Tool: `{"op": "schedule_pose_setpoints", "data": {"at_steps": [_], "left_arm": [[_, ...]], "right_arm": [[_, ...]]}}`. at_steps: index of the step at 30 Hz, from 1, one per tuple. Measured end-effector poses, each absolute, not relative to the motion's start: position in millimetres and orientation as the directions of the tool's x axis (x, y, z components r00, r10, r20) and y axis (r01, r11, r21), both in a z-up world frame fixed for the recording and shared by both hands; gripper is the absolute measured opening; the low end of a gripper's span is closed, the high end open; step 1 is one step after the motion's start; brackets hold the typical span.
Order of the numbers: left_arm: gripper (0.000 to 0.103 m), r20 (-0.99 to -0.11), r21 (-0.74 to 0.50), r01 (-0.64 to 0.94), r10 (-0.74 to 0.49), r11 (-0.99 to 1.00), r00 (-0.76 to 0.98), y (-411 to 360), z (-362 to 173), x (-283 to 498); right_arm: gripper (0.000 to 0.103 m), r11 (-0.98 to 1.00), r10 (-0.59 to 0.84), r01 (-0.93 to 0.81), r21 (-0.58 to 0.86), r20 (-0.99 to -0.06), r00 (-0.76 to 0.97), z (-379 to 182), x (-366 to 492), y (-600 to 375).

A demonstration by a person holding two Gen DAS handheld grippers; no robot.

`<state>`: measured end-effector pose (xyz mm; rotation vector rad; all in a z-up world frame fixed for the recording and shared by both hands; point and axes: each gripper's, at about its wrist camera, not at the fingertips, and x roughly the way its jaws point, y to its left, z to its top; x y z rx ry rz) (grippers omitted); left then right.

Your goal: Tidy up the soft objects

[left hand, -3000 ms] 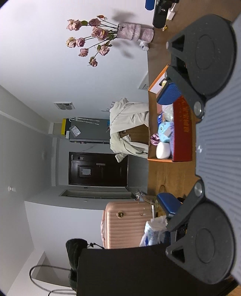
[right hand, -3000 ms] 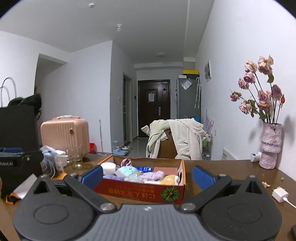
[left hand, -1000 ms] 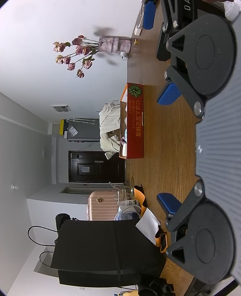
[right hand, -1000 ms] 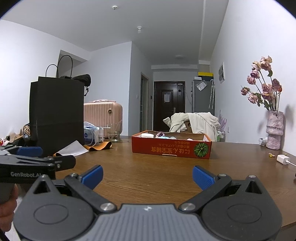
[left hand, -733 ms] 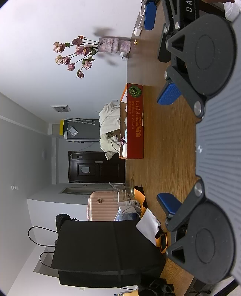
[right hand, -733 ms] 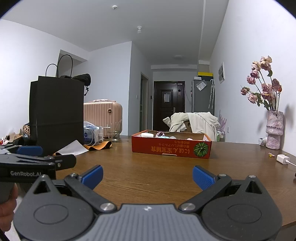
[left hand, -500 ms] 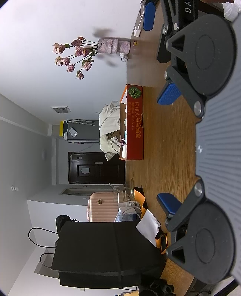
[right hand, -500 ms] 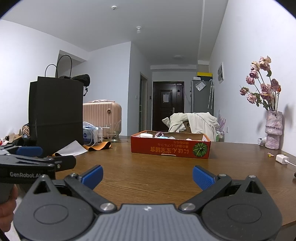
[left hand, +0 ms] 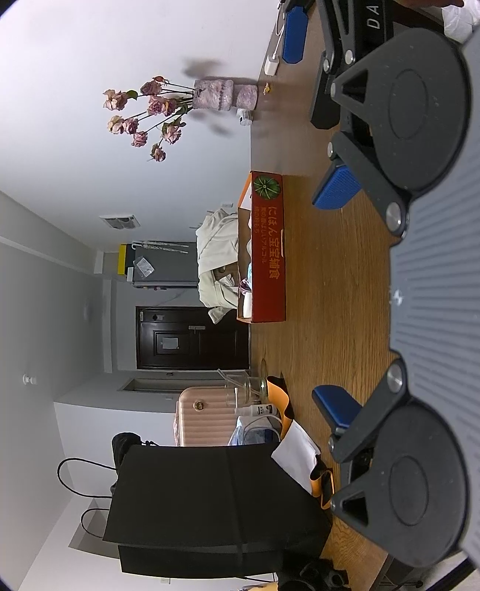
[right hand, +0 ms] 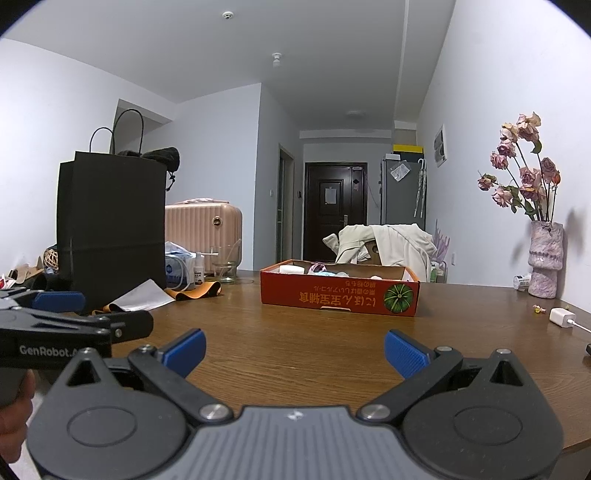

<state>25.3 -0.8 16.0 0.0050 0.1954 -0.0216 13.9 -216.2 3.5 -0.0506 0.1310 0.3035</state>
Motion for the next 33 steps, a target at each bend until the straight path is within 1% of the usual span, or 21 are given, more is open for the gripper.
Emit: {"op": "schedule_pose_setpoints", "data": {"at_steps": [33], "left_arm": [[0.103,-0.188,0.01,0.024,-0.022,1.0,0.982,0.7,19.4,25.7]], "right_arm": [[0.103,0.955,0.289,-0.294,-0.022,-0.13,0.948,3.4,15.4,-217.9]]}}
